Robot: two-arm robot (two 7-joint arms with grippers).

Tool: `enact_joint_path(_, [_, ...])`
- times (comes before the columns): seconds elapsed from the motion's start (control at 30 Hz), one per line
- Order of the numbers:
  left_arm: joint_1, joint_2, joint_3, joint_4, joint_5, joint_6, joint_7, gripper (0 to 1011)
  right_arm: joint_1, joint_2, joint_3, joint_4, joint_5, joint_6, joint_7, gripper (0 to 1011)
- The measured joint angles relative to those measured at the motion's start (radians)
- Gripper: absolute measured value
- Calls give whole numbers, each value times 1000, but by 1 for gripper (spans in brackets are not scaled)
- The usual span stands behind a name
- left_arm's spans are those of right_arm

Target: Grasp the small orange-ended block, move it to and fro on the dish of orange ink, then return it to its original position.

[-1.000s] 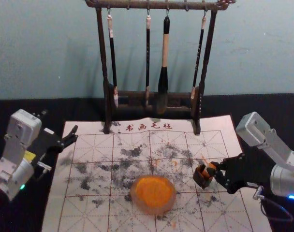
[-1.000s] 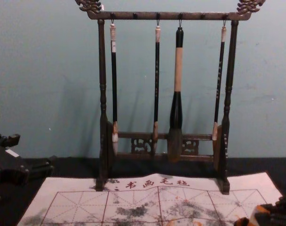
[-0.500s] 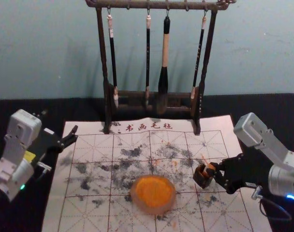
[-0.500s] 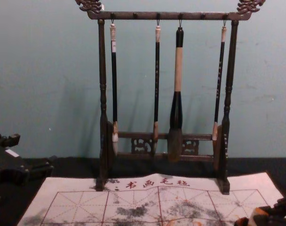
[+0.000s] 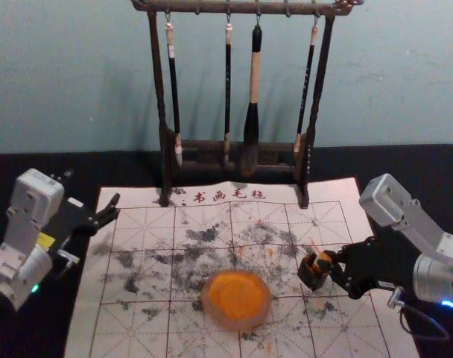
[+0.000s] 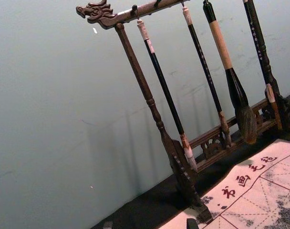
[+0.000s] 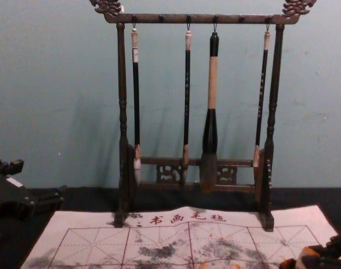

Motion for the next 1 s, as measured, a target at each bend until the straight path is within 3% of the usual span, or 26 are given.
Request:
enact_joint_path(0.33, [0, 0, 0, 0, 0, 0, 0, 1002, -1, 1, 1, -1, 1, -1, -1, 136])
enact_joint_path(0.57, [0, 0, 0, 0, 0, 0, 0, 1001, -1, 1, 1, -1, 2, -1, -1, 388])
enact_joint_path(1.0, [0, 0, 0, 0, 0, 0, 0, 1001, -1, 1, 1, -1, 2, -1, -1, 769])
